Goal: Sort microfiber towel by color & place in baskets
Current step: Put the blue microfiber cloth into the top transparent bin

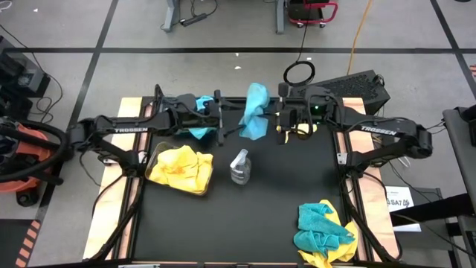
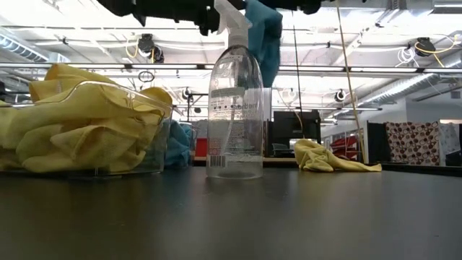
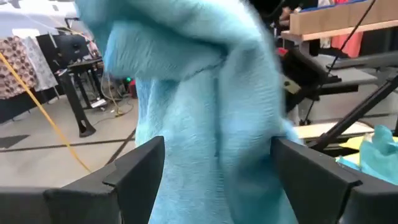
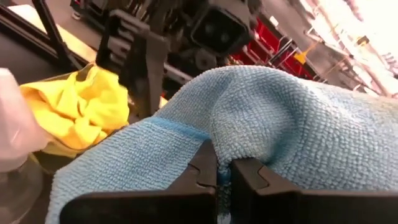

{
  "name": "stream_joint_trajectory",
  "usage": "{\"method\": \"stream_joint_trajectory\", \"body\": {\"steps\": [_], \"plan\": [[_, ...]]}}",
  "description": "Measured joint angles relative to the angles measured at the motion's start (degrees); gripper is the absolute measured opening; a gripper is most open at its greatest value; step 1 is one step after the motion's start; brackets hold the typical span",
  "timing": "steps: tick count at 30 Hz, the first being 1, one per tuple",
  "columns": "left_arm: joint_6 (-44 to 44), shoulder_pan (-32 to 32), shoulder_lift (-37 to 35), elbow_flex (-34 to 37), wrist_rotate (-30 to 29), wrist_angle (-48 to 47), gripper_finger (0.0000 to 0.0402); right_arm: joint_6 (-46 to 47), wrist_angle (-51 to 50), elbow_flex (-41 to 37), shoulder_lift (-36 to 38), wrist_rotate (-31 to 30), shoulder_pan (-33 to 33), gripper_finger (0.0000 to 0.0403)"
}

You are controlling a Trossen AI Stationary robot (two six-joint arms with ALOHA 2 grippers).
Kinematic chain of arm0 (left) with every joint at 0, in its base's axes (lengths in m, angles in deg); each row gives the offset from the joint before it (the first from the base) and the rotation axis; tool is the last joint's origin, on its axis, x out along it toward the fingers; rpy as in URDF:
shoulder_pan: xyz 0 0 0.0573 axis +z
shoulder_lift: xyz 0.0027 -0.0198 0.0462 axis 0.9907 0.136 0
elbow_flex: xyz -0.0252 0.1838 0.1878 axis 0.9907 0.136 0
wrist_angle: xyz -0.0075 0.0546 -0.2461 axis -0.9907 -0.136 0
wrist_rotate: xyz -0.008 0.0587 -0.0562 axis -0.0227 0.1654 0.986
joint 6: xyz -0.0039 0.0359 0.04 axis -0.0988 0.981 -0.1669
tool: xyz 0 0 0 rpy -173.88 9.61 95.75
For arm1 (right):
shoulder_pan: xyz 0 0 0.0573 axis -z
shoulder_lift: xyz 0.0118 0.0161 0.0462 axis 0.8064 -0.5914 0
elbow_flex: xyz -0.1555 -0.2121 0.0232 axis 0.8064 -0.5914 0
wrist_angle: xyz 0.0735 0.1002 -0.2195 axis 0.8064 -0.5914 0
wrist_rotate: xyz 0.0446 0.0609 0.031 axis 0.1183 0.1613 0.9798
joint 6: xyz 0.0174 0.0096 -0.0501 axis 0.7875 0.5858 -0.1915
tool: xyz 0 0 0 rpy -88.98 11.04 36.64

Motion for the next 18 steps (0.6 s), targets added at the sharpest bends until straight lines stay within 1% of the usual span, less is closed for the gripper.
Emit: {"method": "stream_joint_trajectory", "body": {"steps": [5, 9, 13, 15, 16, 18], "plan": [[-1.4, 0.5, 2.5, 0.0, 0.1, 1.5, 0.03, -0.5, 3.4, 0.0, -1.4, 4.4, -0.6, 0.0002], [-1.9, 0.8, 4.4, 0.0, 1.6, 4.2, 0.03, 0.6, 5.6, 0.0, -2.9, 7.9, -0.7, 0.0002], [0.7, 0.7, 5.2, 0.0, 2.9, 4.1, 0.0296, 0.9, 6.0, 0.0, -4.4, 9.7, -0.8, 0.0002], [1.9, 0.7, 5.2, 0.0, 4.0, 4.1, 0.0279, 1.1, 5.4, 0.0, -4.7, 9.7, -0.7, 0.0002], [2.5, 0.6, 5.2, 0.0, 4.1, 4.2, 0.0262, 1.1, 5.5, 0.0, -4.9, 9.7, -0.7, 0.0002], [3.7, 0.6, 5.2, 0.0, 4.3, 4.0, 0.0213, 1.1, 5.4, 0.0, -4.9, 9.5, -0.7, 0.0002]]}}
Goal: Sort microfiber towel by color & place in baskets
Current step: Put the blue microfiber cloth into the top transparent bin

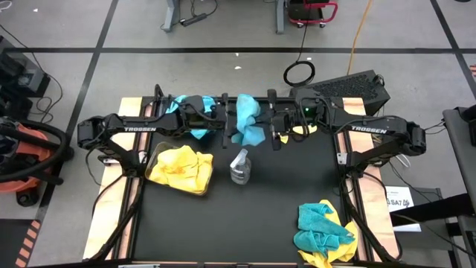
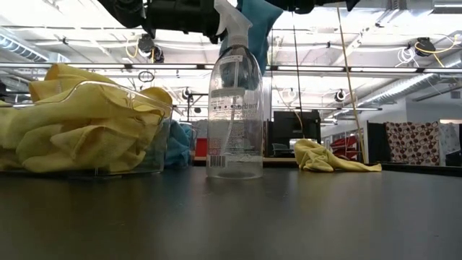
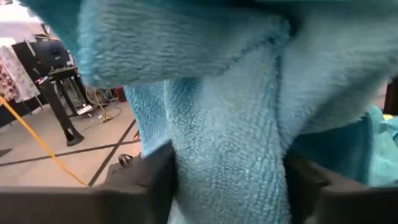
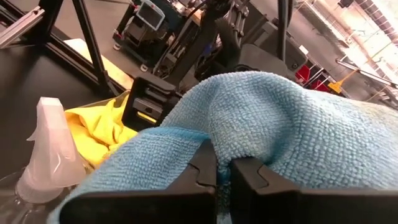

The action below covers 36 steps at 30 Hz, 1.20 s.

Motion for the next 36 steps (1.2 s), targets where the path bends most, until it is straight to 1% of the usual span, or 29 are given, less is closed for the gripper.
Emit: {"method": "stream_joint_trajectory", "body": {"steps": [2, 4, 5, 6, 8, 11, 14, 18, 22, 26, 29, 32, 36], "plan": [[1.8, 0.0, 0.0, 0.0, 0.3, -0.2, 0.0144, 0.0, 0.1, 0.0, 0.0, -0.1, 0.0, 0.0003], [3.4, 0.0, 0.0, 0.0, 1.9, -0.2, 0.006, 0.1, 0.1, 0.0, 0.0, -0.1, 0.0, 0.0008], [4.0, 0.1, 0.0, 0.0, 2.8, -0.3, 0.0032, 0.5, 0.0, 0.0, 0.0, -0.1, 0.0, 0.001], [4.2, 0.1, 0.0, 0.0, 3.0, -0.3, 0.0021, 1.0, -0.1, 0.0, 0.0, -0.1, 0.0, 0.0013], [5.6, 0.1, 0.0, 0.0, 2.6, -0.4, 0.0019, 1.6, -0.6, 0.0, 0.1, -1.9, 0.0, 0.0018], [8.0, 0.4, -1.4, 0.1, 0.1, -3.0, 0.0012, 1.7, -2.4, 0.0, 0.1, -5.7, 0.0, 0.003], [10.1, 0.9, -3.6, 0.0, -2.9, -5.8, 0.0012, 1.8, -5.0, 0.0, 0.1, -8.8, 0.0, 0.0052], [13.0, 1.6, -7.9, 0.0, -7.6, -11.9, 0.0012, 2.6, -8.6, 0.0, 0.1, -13.1, 0.0, 0.0099], [16.2, 2.4, -12.7, 0.0, -15.5, -20.5, 0.0012, 3.1, -11.5, 0.0, 0.1, -16.6, 0.0, 0.0153], [17.5, 3.9, -16.5, 0.0, -24.5, -30.0, 0.0012, 4.3, -13.3, 0.0, 0.1, -17.8, 0.0, 0.0199], [16.5, 5.5, -19.0, 0.0, -28.8, -36.3, 0.0012, 4.8, -14.8, 0.0, 0.1, -17.8, 0.0, 0.0222], [14.2, 7.6, -20.6, 0.0, -30.5, -42.3, 0.0012, 5.8, -15.7, 0.0, 0.1, -17.8, 0.0, 0.0233], [10.2, 11.0, -21.2, 0.0, -31.0, -49.3, 0.0012, 6.0, -17.2, 0.0, 0.1, -17.8, 0.0, 0.0234]]}}
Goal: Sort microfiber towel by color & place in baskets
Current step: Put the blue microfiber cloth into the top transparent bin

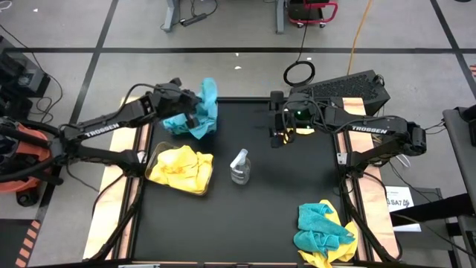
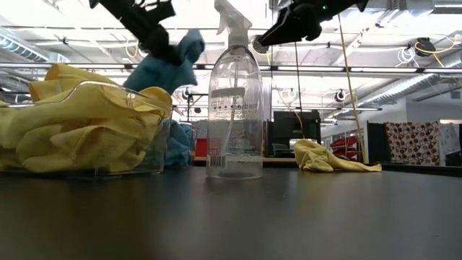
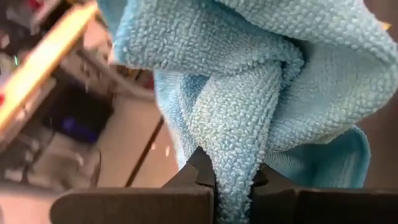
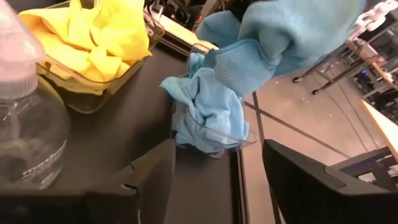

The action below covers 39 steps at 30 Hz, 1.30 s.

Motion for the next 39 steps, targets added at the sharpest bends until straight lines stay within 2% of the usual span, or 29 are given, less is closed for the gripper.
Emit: {"method": "stream_joint_trajectory", "body": {"steps": [12, 17, 24, 31, 39], "plan": [[-4.6, 11.8, 3.6, 0.2, 0.9, -10.5, 0.0011, 1.8, -3.9, 0.0, 0.0, 0.1, 0.0, 0.0226], [-3.1, 14.9, 5.8, 4.6, 3.4, -10.4, 0.0011, 2.4, -5.2, 0.0, 0.0, 0.2, 0.0, 0.0226], [-1.9, 19.3, 10.9, 9.4, 3.5, -10.1, 0.0011, 2.5, -5.0, 0.0, 0.0, 0.4, 0.0, 0.0226], [-1.9, 22.1, 17.2, 9.6, 3.5, -10.0, 0.0011, 2.7, -4.2, 0.0, 0.0, 0.4, 0.0, 0.0226], [-2.1, 22.5, 24.7, 9.3, 4.0, -10.1, 0.0021, 4.2, -4.3, 0.0, 0.0, 2.1, -0.1, 0.0226]]}}
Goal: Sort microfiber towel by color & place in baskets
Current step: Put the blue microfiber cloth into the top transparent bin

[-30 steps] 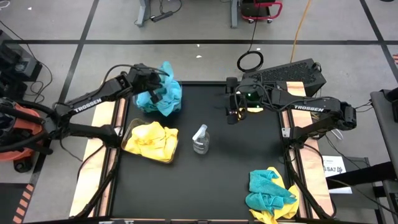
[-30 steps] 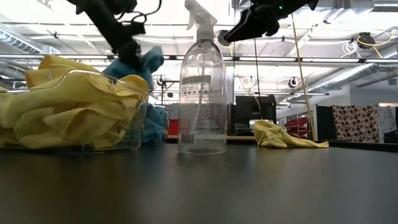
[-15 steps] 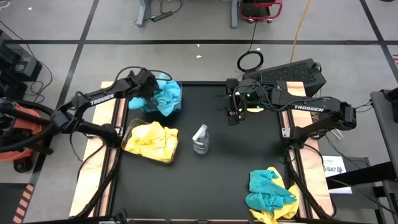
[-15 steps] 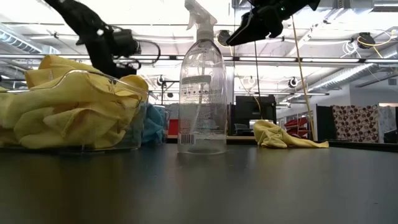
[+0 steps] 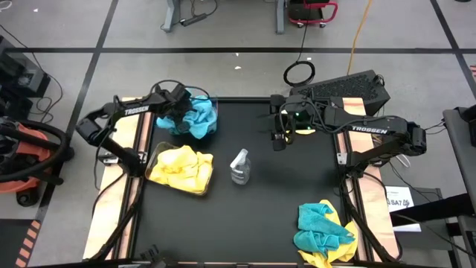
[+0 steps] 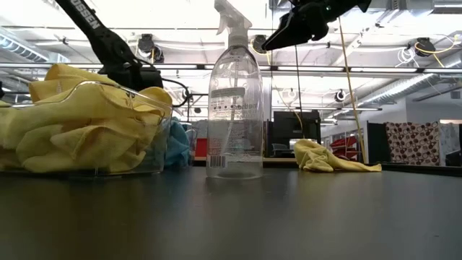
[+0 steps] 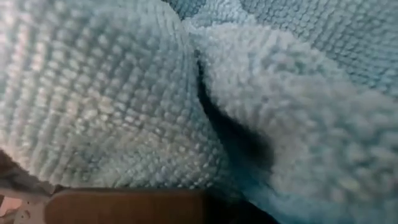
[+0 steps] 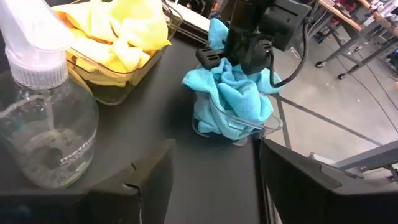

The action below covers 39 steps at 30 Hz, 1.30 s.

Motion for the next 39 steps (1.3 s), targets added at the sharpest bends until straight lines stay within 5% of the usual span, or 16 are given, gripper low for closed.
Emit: {"method": "stream_joint_trajectory", "body": {"steps": [16, 30, 39], "plan": [[-0.6, -1.1, -5.5, -2.2, -0.2, -2.4, 0.0046, 0.1, -2.1, 0.0, 0.0, -0.1, 0.0, 0.0226], [0.7, -6.1, -16.9, -2.7, -0.1, -6.7, 0.0232, -0.9, -1.6, 0.0, 0.0, -0.2, 0.1, 0.0226], [0.2, -9.1, -26.2, -3.5, -0.1, -6.0, 0.0254, -0.9, -2.4, 0.0, 0.0, -0.7, 0.1, 0.0226]]}}
